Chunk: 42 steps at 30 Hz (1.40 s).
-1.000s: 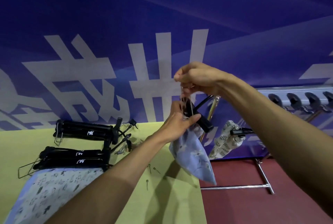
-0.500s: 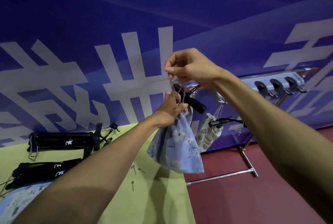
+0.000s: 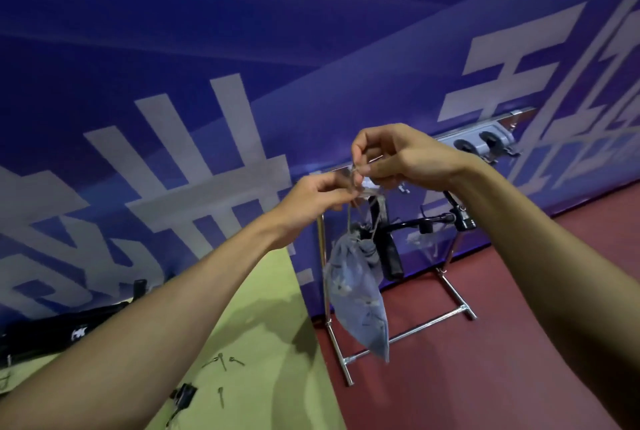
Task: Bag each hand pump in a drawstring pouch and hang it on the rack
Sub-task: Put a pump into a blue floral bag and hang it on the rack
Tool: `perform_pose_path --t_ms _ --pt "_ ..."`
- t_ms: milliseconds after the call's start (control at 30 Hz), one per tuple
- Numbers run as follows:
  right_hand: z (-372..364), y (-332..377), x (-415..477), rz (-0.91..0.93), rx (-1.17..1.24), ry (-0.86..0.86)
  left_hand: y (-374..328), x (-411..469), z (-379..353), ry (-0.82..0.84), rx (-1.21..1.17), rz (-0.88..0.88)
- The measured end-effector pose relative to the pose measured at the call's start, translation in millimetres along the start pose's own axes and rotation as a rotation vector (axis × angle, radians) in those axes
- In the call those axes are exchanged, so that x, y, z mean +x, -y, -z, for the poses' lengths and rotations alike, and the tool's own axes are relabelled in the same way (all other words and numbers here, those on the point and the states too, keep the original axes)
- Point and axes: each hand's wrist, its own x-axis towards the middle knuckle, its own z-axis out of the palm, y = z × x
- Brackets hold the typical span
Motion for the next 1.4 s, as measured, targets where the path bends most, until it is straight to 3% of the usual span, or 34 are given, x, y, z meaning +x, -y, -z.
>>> perform_pose_path --t_ms 267,467,567,667,1000,1267,1400 --pt "73 -52 -50 -0.224 -0.165 -0.054 10 51 -70 0.120 -0.110 0.080" --pt "106 -91 -54 -0.460 -0.723 -0.060 30 84 -110 0.280 0.111 0.178" --pt "121 -104 -51 -0.588 -0.876 -0.032 40 97 -135 0.372 0.145 0.221" --pt "135 -118 -50 -0.598 -1.007 -0.023 48 114 -153 0.422 0.136 0.265" --pt "133 -174 -6 -0.291 -0.928 -0.277 85 160 -141 0.101 -0.002 0.432" --pt "125 -203 33 -0.320 -0.830 -0.403 109 175 -163 -0.301 -0.207 0.543" --pt "117 -212 44 -0.379 -0.768 -0.431 113 177 -162 -0.401 -0.280 0.603"
